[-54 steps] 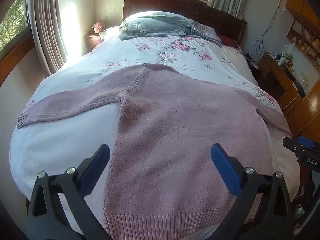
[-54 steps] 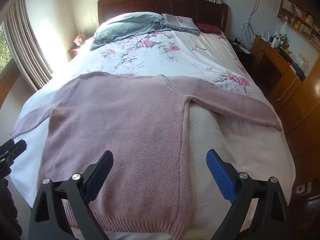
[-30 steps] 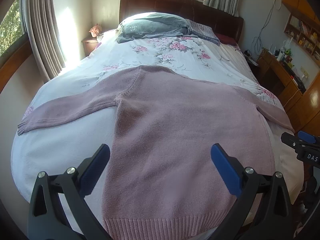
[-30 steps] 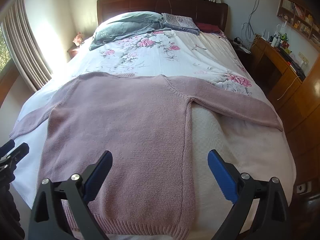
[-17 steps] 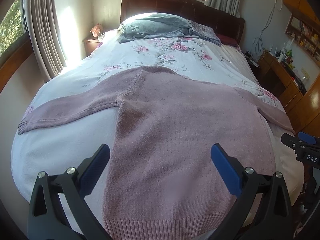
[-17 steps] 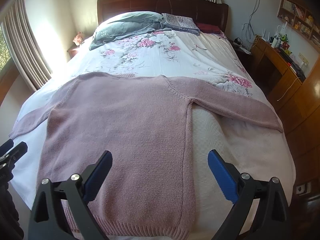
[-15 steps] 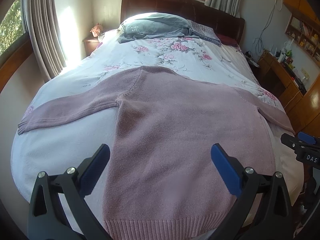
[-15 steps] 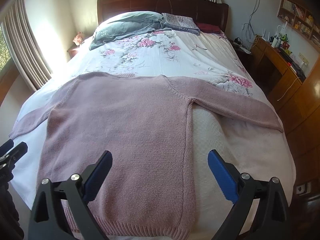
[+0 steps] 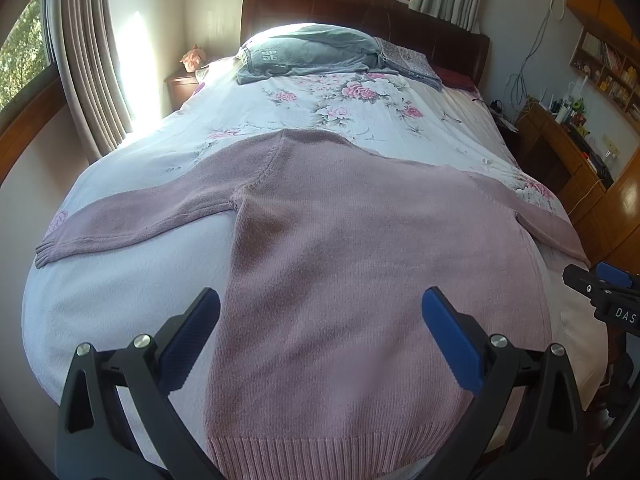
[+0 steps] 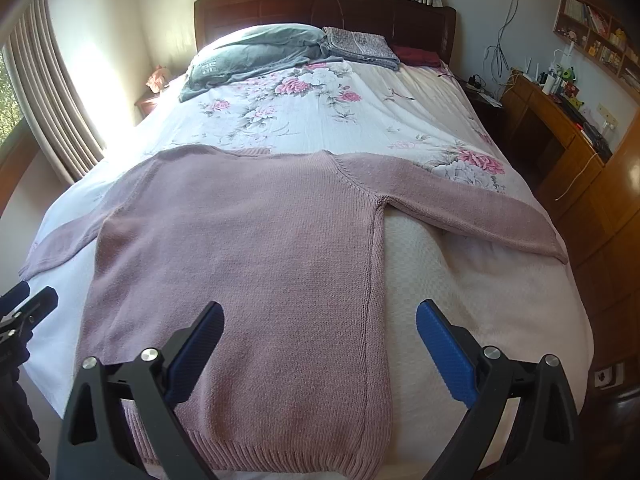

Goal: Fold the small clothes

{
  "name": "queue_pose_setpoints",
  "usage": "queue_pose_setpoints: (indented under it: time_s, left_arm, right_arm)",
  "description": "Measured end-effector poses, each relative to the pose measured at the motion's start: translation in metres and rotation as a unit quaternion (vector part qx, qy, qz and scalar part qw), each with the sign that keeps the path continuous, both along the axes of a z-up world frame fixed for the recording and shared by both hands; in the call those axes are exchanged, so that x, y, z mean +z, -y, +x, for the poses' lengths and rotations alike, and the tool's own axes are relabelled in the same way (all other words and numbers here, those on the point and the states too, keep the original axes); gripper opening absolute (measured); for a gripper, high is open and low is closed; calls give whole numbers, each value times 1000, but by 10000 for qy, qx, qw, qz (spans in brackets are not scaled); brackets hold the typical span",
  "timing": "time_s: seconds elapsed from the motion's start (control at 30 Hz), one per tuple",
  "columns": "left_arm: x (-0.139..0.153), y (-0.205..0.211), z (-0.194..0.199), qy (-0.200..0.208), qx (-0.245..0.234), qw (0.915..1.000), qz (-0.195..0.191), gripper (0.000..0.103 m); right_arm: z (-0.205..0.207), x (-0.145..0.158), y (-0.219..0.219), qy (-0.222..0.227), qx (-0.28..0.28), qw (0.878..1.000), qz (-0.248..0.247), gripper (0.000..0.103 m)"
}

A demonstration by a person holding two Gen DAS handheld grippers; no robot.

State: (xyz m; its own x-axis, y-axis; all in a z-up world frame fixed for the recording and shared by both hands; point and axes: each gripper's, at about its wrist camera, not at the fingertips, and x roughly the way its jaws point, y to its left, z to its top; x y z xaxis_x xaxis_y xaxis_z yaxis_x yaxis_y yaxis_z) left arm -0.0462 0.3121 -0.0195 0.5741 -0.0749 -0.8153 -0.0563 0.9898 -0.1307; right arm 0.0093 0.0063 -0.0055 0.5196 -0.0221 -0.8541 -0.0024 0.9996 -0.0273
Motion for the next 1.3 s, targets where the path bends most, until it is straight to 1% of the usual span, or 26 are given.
queue_pose_setpoints:
  time_s: [1.3]
  left_arm:
    - [0, -3, -5, 41, 46, 10000, 13, 100]
  right_arm:
    - [-11, 8, 5, 101, -39, 9999, 51, 99]
